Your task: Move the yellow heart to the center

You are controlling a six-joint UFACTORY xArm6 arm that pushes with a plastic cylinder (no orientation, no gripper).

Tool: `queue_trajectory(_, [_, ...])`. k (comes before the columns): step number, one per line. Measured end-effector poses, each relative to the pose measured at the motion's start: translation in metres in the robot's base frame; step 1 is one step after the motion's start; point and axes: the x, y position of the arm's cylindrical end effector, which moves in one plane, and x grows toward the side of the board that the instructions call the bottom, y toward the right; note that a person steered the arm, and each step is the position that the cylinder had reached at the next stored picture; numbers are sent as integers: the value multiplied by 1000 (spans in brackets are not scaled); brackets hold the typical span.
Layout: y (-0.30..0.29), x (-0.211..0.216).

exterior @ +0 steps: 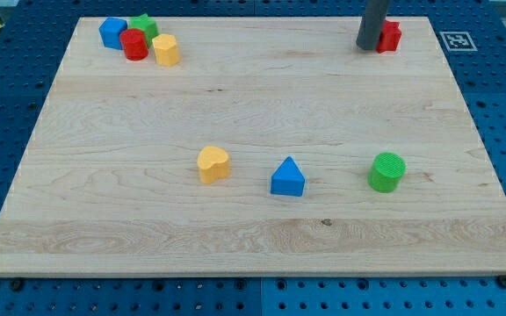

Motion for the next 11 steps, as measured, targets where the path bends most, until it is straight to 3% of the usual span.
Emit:
queue_trajectory(3, [22, 6])
queue_trajectory(6, [-80, 119])
queue_trajectory(9, [-280, 172])
queue_trajectory(10, [-318, 214])
queue_trajectory(11, [-304, 260])
